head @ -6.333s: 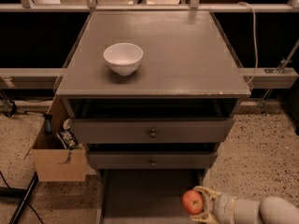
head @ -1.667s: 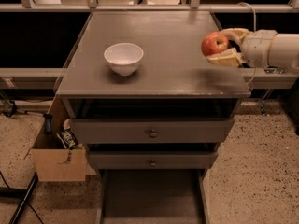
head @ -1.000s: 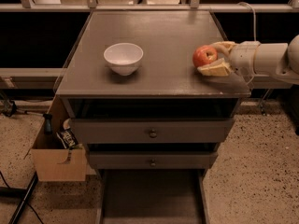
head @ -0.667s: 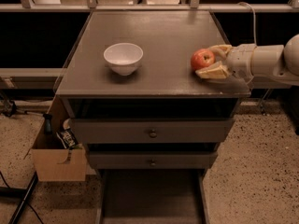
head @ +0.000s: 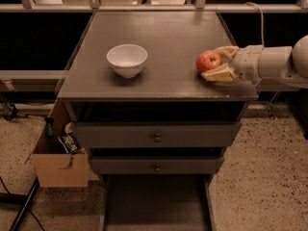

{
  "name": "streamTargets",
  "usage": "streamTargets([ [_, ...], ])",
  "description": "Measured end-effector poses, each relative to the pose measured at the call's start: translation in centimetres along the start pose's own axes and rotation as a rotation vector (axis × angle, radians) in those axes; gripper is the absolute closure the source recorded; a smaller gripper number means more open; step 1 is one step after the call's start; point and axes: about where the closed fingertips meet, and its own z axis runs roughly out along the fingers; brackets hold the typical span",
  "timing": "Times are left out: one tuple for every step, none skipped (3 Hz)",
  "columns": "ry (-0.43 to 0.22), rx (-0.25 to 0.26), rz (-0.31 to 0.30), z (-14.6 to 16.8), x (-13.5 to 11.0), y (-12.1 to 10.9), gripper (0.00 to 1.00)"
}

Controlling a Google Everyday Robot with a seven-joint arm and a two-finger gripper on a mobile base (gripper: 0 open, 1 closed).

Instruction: Pick apple from bottom drawer and place on counter

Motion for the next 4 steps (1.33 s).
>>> streamTargets([
  [0.000,0.000,0.000,0.00,0.00,0.00,0.35],
  [0.000,0.000,0.000,0.00,0.00,0.00,0.12],
  [0.000,0.000,0.000,0.01,0.00,0.01,0.00],
  [0.000,0.000,0.000,0.01,0.00,0.01,0.00],
])
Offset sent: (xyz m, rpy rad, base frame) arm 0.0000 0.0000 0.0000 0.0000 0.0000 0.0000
